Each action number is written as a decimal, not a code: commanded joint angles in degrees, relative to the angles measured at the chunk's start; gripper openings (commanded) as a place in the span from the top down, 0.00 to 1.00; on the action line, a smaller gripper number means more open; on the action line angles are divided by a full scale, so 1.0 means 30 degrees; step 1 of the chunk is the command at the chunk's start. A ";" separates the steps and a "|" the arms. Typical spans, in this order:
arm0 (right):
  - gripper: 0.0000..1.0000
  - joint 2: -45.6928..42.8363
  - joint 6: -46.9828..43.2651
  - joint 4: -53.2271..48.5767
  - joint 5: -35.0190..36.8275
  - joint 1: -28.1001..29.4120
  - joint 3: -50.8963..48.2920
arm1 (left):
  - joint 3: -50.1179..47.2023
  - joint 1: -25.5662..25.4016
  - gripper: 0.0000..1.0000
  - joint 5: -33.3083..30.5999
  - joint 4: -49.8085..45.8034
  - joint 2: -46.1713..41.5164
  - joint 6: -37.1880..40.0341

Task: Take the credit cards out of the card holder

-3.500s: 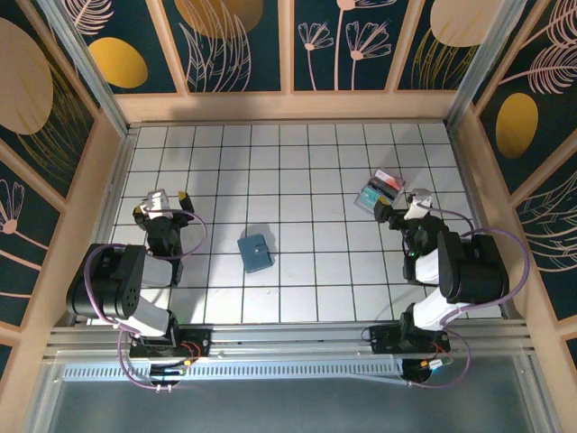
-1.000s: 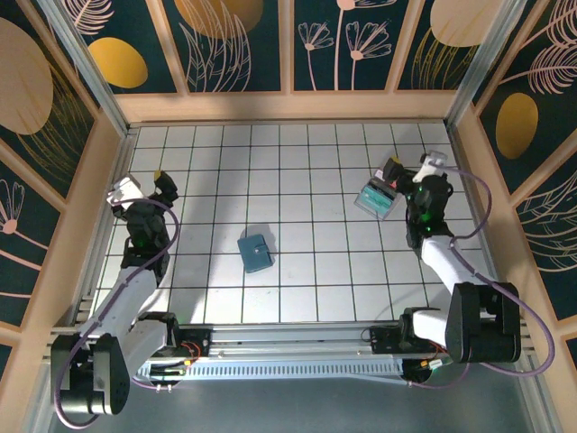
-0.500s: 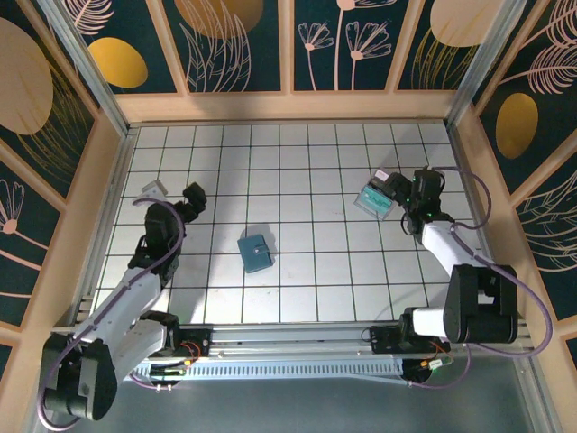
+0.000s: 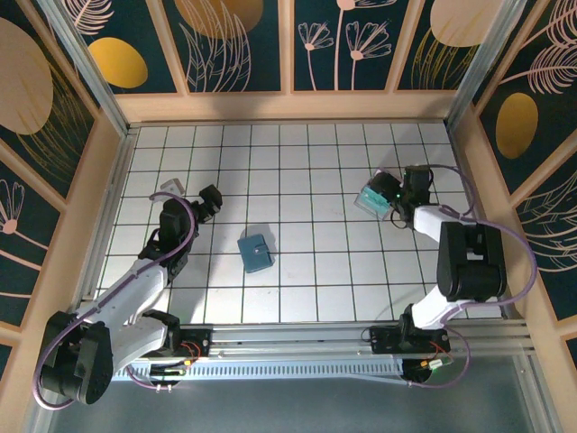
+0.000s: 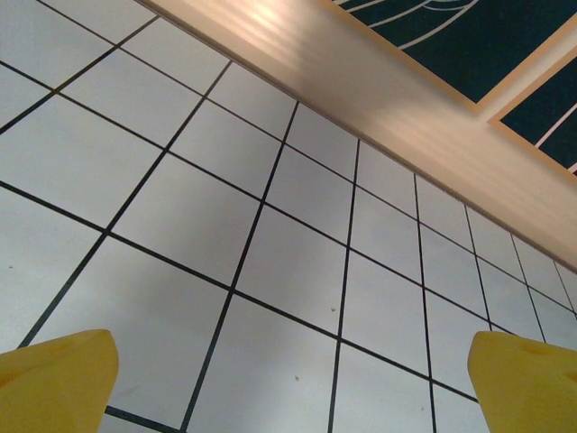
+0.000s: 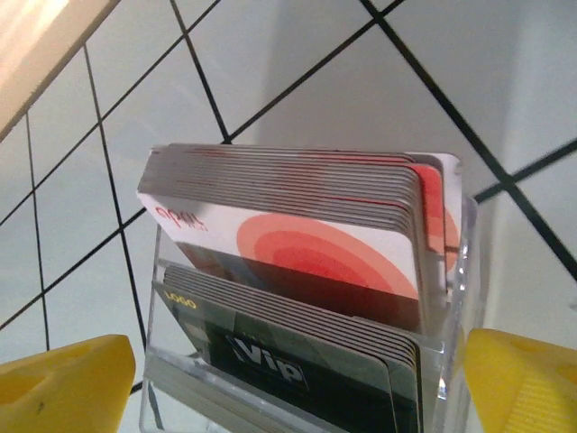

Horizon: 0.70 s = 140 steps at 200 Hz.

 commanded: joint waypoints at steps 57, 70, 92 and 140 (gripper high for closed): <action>0.06 0.2827 0.0433 0.1578 -0.2447 0.1609 0.2765 | 0.1142 -0.0058 0.01 -0.0518 -0.0511 0.0952 -0.0242; 0.06 0.3134 0.0717 0.1645 -0.2556 0.2125 0.3029 | 0.1161 -0.0058 0.01 -0.0551 -0.0524 0.0917 -0.0218; 0.06 0.3617 0.1275 0.1766 -0.2457 0.3117 0.3384 | 0.1121 -0.0066 0.01 -0.0665 -0.0554 0.0828 -0.0220; 0.06 0.5069 0.1196 0.1804 -0.2502 0.3985 0.4692 | 0.1260 -0.0059 0.01 -0.0663 -0.0773 0.0945 -0.0337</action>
